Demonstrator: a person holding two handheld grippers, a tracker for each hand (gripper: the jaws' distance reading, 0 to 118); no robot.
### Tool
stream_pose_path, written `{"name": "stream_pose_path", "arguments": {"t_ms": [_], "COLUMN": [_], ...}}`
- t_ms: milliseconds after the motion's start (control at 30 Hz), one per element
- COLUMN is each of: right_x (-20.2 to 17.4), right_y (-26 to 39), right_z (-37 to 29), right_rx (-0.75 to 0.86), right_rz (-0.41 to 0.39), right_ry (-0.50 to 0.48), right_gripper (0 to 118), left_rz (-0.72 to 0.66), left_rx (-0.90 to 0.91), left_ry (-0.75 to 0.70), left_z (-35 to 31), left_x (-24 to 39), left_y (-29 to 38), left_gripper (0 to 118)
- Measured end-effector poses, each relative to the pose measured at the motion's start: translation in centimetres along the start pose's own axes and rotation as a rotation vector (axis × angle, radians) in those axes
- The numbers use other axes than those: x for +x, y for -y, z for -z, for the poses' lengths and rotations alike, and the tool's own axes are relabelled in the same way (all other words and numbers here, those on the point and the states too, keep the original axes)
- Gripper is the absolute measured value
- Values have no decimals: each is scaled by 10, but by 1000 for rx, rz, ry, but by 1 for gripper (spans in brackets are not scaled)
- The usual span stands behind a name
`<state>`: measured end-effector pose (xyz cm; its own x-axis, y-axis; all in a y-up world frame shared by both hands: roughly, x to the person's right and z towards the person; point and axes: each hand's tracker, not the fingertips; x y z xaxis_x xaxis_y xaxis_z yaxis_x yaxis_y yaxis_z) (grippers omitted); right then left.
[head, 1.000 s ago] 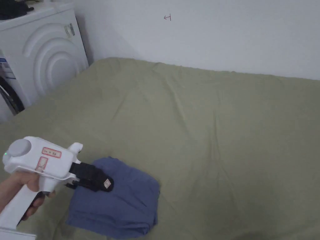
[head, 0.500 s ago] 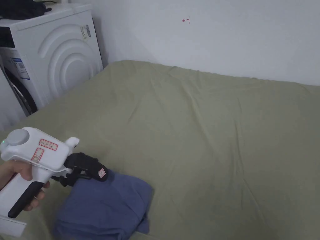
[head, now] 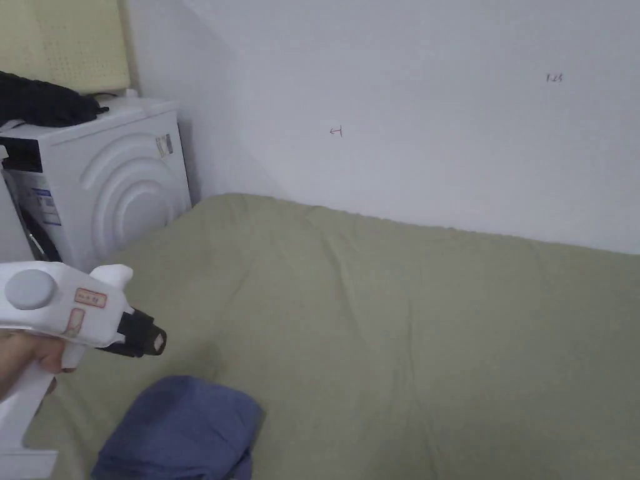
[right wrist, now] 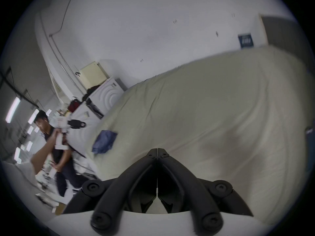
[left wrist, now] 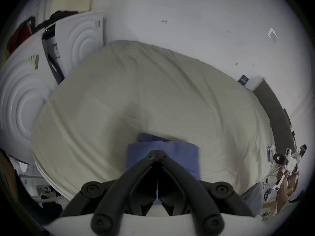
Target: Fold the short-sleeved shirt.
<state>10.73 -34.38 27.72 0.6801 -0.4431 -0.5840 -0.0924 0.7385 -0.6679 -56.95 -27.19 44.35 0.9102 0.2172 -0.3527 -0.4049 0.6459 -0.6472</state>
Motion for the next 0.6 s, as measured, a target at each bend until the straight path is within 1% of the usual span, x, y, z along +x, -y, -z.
{"name": "stream_pose_path", "arguments": {"t_ms": [33, 67, 100, 133, 167, 233, 267, 300, 333, 367, 400, 433, 467, 500, 533, 567, 600], "right_x": [-8, -15, -23, -31, -35, -52, -59, -66, -72, -79, -83, -84, -87, -90, -94, -98, -101], "right_y": [-3, -6, -11, -15, -18, -23, -25, -26, -25, -25, -25, -23, -21, -20, -17, -14, -12], "right_z": [-5, -10, -14, -19, -24, -34, -37, -41, -45, -48, -51, -55, -60, -65, -70, -75, -80], "right_rx": [18, 46, 81, 118, 159, 221, 244, 286, 315, 334, 352, 381, 409, 436, 457, 471, 462], "right_rz": [-40, -64, -63, -78, -106, -183, -191, -222, -252, -292, -326, -332, -332, -326, -343, -369, -370], "right_ry": [58, 106, 142, 186, 228, 326, 375, 405, 454, 507, 514, 519, 522, 534, 562, 561, 557], "right_gripper": [0, 0, 0, 0, 0, 0, 0, 0, 0, 0, 0, 0, 0, 0, 0, 0, 0], "left_rz": [25, 28, 49, 63, 56, 86, 112, 146, 217, 243, 237, 297, 328, 354, 316, 305, 286], "left_rx": [22, 95, 137, 138, 200, 251, 304, 392, 468, 475, 540, 533, 542, 583, 591, 574, 578], "left_ry": [20, 17, 22, 16, 41, 106, 87, 61, 39, 38, 19, 43, 32, -23, -38, -40, -17], "left_z": [-4, -7, -7, -8, -8, -10, -7, -12, -17, -20, -27, -30, -33, -35, -39, -41, -45], "left_x": [29, 57, 94, 125, 152, 217, 237, 267, 292, 313, 337, 350, 363, 372, 385, 389, 390], "left_y": [4, 11, 14, 24, 35, 49, 57, 67, 73, 82, 98, 103, 110, 115, 125, 129, 135], "left_gripper": [0, 0, 0, 0, 0, 0, 0, 0, 0, 0, 0, 0, 0, 0, 0, 0, 0]}}
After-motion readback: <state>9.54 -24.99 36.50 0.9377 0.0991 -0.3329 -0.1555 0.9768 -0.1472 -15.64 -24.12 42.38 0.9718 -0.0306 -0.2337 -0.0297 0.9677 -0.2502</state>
